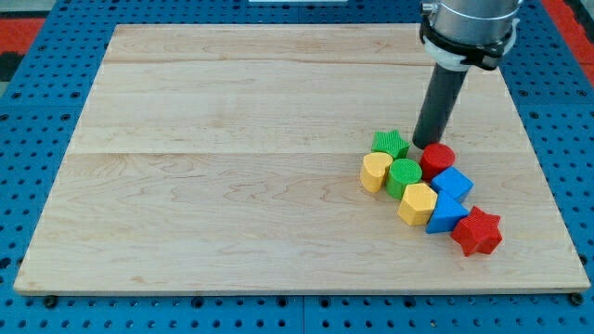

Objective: Move the red circle to the top of the board

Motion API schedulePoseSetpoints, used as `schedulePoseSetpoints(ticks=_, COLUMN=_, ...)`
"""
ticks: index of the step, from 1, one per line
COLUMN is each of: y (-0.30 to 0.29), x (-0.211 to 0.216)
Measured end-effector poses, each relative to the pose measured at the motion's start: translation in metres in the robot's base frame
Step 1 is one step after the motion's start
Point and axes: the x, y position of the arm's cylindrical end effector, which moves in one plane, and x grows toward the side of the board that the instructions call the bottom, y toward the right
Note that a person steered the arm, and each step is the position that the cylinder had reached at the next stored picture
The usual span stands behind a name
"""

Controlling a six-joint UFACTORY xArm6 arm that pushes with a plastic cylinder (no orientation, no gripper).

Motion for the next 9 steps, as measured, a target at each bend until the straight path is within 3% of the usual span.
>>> schedulePoseSetpoints(ticks=2, y=0.143, x=0.044)
schedulePoseSetpoints(ticks=3, y=0.175, x=0.105)
schedulePoseSetpoints(ticks=4, y=0.141, x=0.182)
schedulePoseSetpoints(ticks=5, y=0.122, x=0.161)
schedulePoseSetpoints(ticks=7, y=0.058, x=0.072)
schedulePoseSetpoints(ticks=9, y=-0.052, x=0.002)
